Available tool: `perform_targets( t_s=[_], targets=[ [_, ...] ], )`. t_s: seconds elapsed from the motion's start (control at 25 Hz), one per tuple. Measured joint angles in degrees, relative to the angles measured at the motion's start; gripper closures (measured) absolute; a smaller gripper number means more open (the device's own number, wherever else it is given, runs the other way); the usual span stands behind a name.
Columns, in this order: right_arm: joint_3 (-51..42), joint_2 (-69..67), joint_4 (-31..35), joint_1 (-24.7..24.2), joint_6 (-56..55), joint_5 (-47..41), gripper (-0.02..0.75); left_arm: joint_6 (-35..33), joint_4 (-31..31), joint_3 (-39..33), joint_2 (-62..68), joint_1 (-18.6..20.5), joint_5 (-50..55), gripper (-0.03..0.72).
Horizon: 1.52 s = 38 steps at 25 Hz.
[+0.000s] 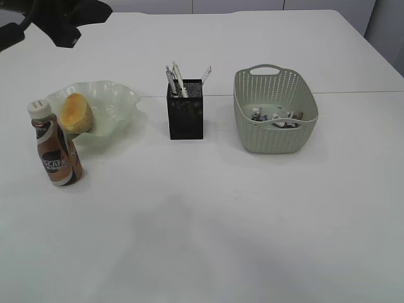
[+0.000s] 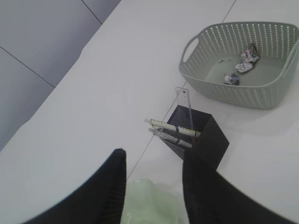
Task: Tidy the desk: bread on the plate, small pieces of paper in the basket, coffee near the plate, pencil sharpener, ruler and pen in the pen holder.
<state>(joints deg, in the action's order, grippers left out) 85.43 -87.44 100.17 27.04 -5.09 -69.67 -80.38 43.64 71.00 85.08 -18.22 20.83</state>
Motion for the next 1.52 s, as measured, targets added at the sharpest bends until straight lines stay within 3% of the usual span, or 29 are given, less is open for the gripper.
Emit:
perform_targets(
  t_s=[0.4, 0.68, 1.2, 1.52],
  targets=[
    [0.0, 0.0, 0.0, 0.0, -0.46, 0.09, 0.627, -0.5, 1.77, 0.0, 1.7, 0.0, -1.88, 0.389],
    [0.0, 0.0, 0.0, 0.0, -1.58, 0.09, 0.627, -0.62, 1.43, 0.0, -5.28, 0.0, -1.42, 0.388],
    [0.0, 0.0, 0.0, 0.0, -4.72, 0.13, 0.627, -0.83, -2.73, 0.0, -18.38, 0.0, 8.56, 0.389],
    [0.0, 0.0, 0.0, 0.0, -11.7, 0.13, 0.627, -0.83, -0.03, 0.0, -21.83, 0.0, 11.49, 0.389]
  ],
)
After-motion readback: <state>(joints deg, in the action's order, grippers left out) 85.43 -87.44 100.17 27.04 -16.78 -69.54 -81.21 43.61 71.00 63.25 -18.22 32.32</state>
